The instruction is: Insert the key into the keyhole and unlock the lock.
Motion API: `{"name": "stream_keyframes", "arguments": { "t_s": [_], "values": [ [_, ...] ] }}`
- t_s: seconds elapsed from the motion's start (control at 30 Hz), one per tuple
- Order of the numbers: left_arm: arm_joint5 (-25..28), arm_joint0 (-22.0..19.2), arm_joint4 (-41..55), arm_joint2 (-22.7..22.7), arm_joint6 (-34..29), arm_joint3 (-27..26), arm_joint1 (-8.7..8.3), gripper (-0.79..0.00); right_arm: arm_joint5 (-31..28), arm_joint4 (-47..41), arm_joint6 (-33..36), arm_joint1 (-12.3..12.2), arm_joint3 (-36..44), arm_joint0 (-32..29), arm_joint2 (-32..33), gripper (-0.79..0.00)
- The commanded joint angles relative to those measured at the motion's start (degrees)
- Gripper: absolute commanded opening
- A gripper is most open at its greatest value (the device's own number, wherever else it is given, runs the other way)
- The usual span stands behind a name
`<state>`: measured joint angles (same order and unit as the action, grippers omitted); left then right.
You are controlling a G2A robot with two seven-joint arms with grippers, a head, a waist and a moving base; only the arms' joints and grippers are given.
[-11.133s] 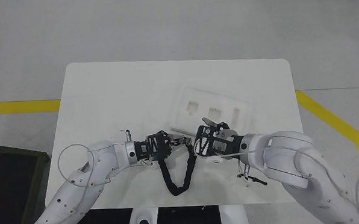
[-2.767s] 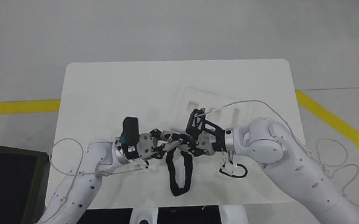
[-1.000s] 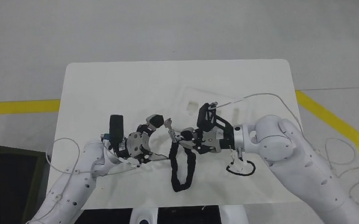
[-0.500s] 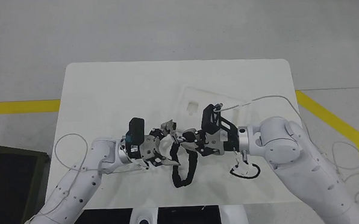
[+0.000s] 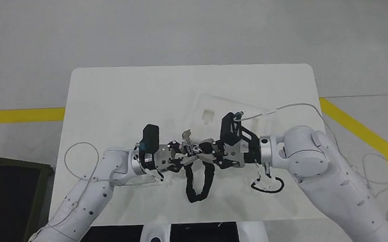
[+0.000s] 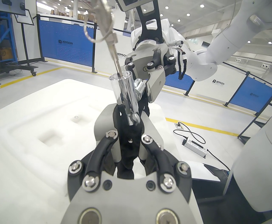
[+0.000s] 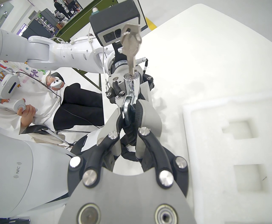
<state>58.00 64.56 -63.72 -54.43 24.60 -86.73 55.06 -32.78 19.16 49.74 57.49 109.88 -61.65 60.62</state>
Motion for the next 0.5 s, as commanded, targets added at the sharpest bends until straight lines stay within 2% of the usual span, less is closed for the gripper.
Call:
{"name": "stream_keyframes", "arguments": {
  "t_s": [0.0, 0.2, 0.23, 0.27, 0.37, 0.47],
  "values": [
    [0.0, -0.1, 0.2, 0.0, 0.1, -0.1, -0.08, -0.785, 0.1, 0.1, 0.0, 0.0, 0.0, 0.1, 0.0, -0.785],
    [0.0, -0.1, -0.8, -0.6, 0.0, -0.7, -0.47, -0.785, 1.3, 1.0, -0.1, -0.1, -0.1, 0.1, 0.0, -0.785],
    [0.0, 0.0, -1.3, -0.9, -0.3, -0.8, -0.55, -0.785, 1.5, 1.2, -0.2, -0.1, 0.0, 0.0, 0.0, -0.736],
    [0.0, 0.2, -1.8, -1.3, -0.6, -1.0, -0.63, -0.785, 1.7, 1.3, -0.2, -0.1, 0.0, 0.0, 0.0, -0.594],
    [-0.7, 0.6, -3.4, -2.3, -1.6, -1.8, -0.82, -0.785, 2.1, 1.7, 0.1, -0.2, 0.0, -0.1, 0.1, -0.517],
    [-2.2, 1.3, -6.2, -3.8, -4.0, -3.5, -1.14, -0.785, 2.7, 1.9, 0.6, -0.4, 0.2, -0.2, 0.6, -0.48]
  ]
}}
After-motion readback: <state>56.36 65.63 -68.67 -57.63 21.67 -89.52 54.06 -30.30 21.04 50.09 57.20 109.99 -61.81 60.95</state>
